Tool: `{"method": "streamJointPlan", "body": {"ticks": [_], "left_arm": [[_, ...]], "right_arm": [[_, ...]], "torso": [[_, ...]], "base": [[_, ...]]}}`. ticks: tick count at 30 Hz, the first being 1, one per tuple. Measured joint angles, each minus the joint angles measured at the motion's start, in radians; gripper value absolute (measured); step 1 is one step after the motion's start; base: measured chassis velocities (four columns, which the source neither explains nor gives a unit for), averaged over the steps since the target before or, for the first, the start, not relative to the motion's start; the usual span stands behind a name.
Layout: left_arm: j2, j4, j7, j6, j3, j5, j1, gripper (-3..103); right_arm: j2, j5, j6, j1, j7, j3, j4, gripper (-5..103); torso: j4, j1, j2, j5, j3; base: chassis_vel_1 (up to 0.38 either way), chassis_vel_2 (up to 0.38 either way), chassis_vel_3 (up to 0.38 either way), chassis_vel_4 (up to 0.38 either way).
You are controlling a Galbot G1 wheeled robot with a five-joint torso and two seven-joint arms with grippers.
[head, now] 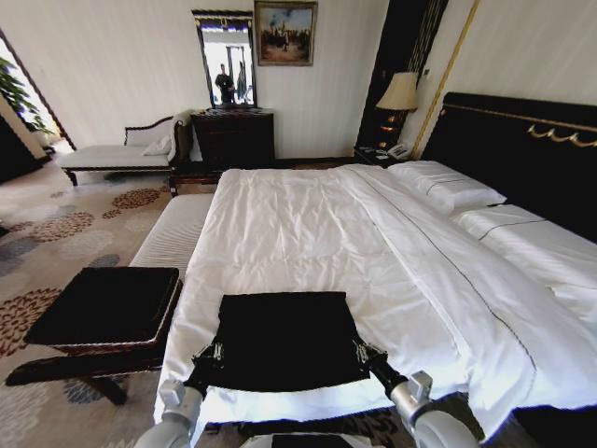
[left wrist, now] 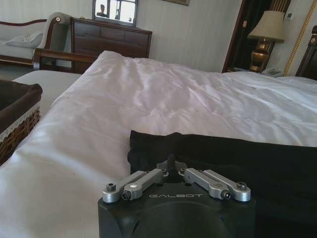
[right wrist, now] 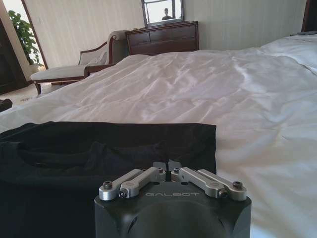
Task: Fold the clothes on the bed and place them into the basket.
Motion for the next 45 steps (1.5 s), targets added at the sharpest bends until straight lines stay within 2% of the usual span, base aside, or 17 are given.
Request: {"method": "streamJointPlan", "body": {"ticks": [11,13,16,17,21,23,25,27,28,29,31,33,34,35,39,42,45], "left_arm": [[0.024,0.032,0.016,0.003,0.007,0.011,-0.034,2],[0.023,0.021,0.019,0.009,0.006,0.019,-0.023,1],[0.017,0.006,0.036,0.017,0.014,0.045,0.008,17],[0.017,0.005,0.046,0.012,0.02,0.066,0.024,22],[0.017,0.002,0.058,0.002,0.023,0.086,0.053,28],[0.016,-0.009,0.069,-0.011,0.007,0.095,0.085,43],[0.015,-0.015,0.071,-0.015,-0.006,0.092,0.093,43],[0.014,-0.028,0.072,-0.018,-0.029,0.074,0.102,55],[0.013,-0.043,0.074,-0.018,-0.05,0.056,0.109,60],[0.013,-0.043,0.074,-0.018,-0.05,0.056,0.109,60],[0.013,-0.067,0.077,-0.018,-0.081,0.019,0.118,71],[0.013,-0.072,0.078,-0.018,-0.086,0.01,0.119,71],[0.014,-0.086,0.08,-0.002,-0.114,-0.043,0.114,81],[0.015,-0.085,0.078,0.006,-0.121,-0.063,0.104,81],[0.023,-0.051,0.053,0.077,-0.125,-0.183,-0.008,97],[0.03,-0.01,0.014,0.162,-0.091,-0.322,-0.155,100],[0.038,0.039,-0.004,0.19,-0.06,-0.369,-0.25,100]], "right_arm": [[0.006,-0.005,0.013,0.004,-0.033,-0.002,-0.05,-3],[0.005,-0.008,0.015,0.003,-0.041,0.0,-0.053,2],[0.003,-0.016,0.019,-0.004,-0.044,0.002,-0.057,18],[0.003,-0.02,0.021,-0.008,-0.044,0.003,-0.057,18],[0.008,-0.026,0.023,-0.017,-0.044,0.004,-0.047,28],[0.01,-0.028,0.026,-0.038,-0.045,0.018,-0.017,40],[0.012,-0.027,0.027,-0.046,-0.045,0.024,-0.007,45],[0.018,-0.018,0.028,-0.058,-0.041,0.036,0.011,51],[0.027,0.006,0.022,-0.067,-0.035,0.048,0.03,61],[0.027,0.006,0.022,-0.067,-0.035,0.048,0.03,61],[0.052,0.061,0.006,-0.067,-0.015,0.064,0.053,67],[0.055,0.072,0.003,-0.065,-0.01,0.067,0.056,73],[0.063,0.12,-0.013,-0.046,0.017,0.081,0.062,78],[0.061,0.14,-0.02,-0.032,0.029,0.087,0.062,83],[0.016,0.213,-0.052,0.042,0.065,0.1,0.049,97],[-0.002,0.232,-0.071,0.109,0.077,0.094,0.021,100],[-0.006,0.236,-0.08,0.133,0.08,0.09,0.01,100]], "torso": [[0.0,0.0,0.0,0.0,0.0],[0.0001,0.0,0.0,0.0001,0.0],[0.0001,0.0,0.0,0.0001,0.0],[0.0001,0.0,0.0,0.0001,0.0],[0.0001,0.0,0.0,0.0001,0.0],[0.0002,0.0,0.0,0.0,0.0],[0.0002,0.0,0.0,0.0,0.0],[0.0002,0.0,0.0,0.0,0.0],[0.0,0.0,0.0,0.0,0.0],[0.0,0.0,0.0,0.0,0.0],[0.0,0.0,0.0,0.0,0.0],[0.0,0.0,0.0,0.0,0.0],[0.0001,0.0,0.0,0.0002,0.0],[0.0001,0.0,0.0,0.0002,0.0],[0.0004,0.0,0.0,-0.0001,0.0],[0.0,0.0,0.0,0.0001,0.0],[0.0001,0.0,0.0,0.0002,0.0]], "base": [[0.0,0.0,0.0,0.0],[0.0,0.0,0.0,0.0],[0.0,0.0,0.0,0.0],[0.0,0.0,0.0,0.0],[0.0,0.0,0.0,0.0],[0.0,0.0,0.0,0.0],[0.0,0.0,0.0,0.0],[0.0,0.0,0.0,0.0],[0.0,0.0,0.0,0.0],[0.0,0.0,0.0,0.0],[0.0,0.0,0.0,0.0],[0.0,0.0,0.0,0.0],[0.0,0.0,0.0,0.0],[0.0,0.0,0.0,0.0],[0.0,0.0,0.0,0.0],[0.0,0.0,0.0,0.0],[0.0,0.0,0.0,0.0]]}}
